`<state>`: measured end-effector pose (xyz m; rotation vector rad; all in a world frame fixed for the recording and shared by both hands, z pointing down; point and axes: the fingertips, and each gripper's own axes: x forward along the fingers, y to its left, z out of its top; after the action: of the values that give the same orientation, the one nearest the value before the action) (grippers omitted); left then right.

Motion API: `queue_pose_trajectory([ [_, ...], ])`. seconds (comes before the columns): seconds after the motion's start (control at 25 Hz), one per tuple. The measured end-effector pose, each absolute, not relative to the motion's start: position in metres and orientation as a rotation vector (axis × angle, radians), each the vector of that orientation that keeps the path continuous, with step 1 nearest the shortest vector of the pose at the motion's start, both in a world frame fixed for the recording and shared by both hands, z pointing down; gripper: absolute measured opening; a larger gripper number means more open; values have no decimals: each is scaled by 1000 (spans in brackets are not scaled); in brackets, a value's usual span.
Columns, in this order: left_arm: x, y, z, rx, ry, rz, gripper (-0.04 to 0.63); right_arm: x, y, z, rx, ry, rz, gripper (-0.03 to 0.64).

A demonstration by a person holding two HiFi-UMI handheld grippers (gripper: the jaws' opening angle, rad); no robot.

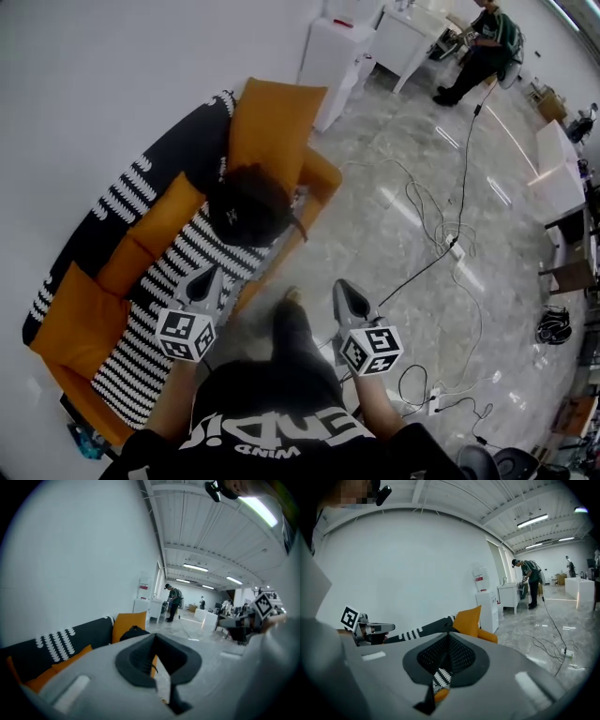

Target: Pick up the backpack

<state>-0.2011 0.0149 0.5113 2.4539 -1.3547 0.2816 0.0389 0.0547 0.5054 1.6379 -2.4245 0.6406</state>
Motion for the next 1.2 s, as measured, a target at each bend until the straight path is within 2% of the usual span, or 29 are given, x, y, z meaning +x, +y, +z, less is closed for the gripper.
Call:
queue_pose_trajectory([
  [0.52,-110,-142,488,2324,-1450,254,2,142,-119,489,1514,-2498,643,0],
  [0.92,-123,-174,488,2255,-1467,271,9,113,-175,485,1425,-2562,633,1],
  [0.96,-125,-176,493,2243,-1441,263,64,110,-178,485,1428,-2562,629,0],
  [1.12,-127,-183,510,2191,-1321,215,183,101,-189,481,1446,-2558,627,0],
  [1.2,-126,-189,517,2194,-1255,225,272,95,-196,479,1442,-2561,624,0],
])
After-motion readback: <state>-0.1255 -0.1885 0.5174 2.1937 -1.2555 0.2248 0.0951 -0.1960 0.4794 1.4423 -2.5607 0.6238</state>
